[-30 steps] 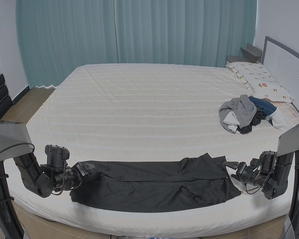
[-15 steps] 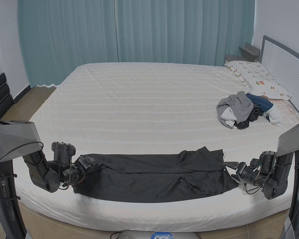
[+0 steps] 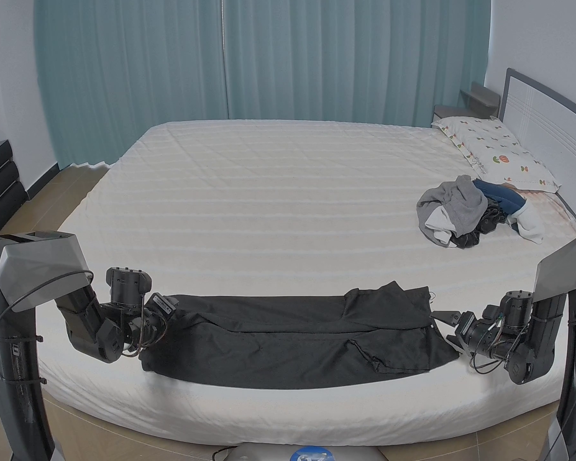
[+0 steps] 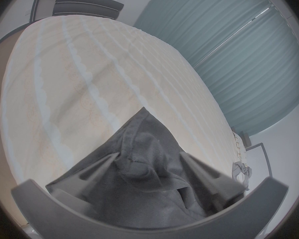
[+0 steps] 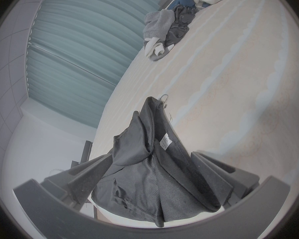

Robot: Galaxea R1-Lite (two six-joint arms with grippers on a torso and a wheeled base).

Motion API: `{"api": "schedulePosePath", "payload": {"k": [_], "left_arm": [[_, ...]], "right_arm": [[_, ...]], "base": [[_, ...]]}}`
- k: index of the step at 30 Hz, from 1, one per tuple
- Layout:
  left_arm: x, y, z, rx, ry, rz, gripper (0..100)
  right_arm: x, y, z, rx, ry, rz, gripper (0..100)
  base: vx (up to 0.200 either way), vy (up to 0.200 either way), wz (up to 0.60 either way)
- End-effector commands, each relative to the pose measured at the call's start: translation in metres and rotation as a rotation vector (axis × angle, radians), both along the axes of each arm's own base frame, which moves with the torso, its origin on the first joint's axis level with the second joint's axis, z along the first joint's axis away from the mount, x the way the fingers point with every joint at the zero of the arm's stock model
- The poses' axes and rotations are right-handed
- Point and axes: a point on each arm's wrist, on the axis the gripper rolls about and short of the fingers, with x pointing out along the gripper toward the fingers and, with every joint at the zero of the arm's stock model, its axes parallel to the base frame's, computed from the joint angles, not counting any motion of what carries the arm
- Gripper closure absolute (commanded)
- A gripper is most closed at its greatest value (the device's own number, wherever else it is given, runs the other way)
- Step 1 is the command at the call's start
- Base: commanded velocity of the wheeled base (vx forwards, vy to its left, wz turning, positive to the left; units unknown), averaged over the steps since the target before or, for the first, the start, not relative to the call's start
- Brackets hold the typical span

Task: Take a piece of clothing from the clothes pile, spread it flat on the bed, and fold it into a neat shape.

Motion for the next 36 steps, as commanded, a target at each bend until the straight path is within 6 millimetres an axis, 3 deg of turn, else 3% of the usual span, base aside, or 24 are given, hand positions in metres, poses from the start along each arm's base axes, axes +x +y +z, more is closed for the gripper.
{"api": "schedulePosePath", "payload": {"k": [1,7,14,27,34,36], "left_arm": [[-0.001,0.005,-0.004,0.014,0.014,0.028,100],[0.001,0.019,-0.003,0.034,0.006,0.089,100],[-0.003,0.023,0.007,0.032,-0.016,0.1,100],[-0.009,0.021,-0.001,0.04,0.016,0.091,100],[-0.006,0.021,0.001,0.038,0.004,0.092,100],[-0.006,0.021,0.001,0.037,0.002,0.093,100]], "right_arm": [[-0.002,0.0,0.013,-0.018,-0.031,-0.029,0],[-0.008,0.003,0.034,-0.033,-0.07,-0.048,0],[-0.016,0.028,0.047,0.033,-0.051,0.0,0],[-0.012,0.065,0.037,0.031,0.099,-0.019,0],[0.001,0.075,0.036,0.046,0.094,-0.056,0],[0.012,0.079,0.037,0.045,0.089,-0.089,0]], "base": [[0.0,0.0,0.0],[0.0,0.0,0.0],[0.0,0.0,0.0],[0.0,0.0,0.0],[0.0,0.0,0.0],[0.0,0.0,0.0]]}}
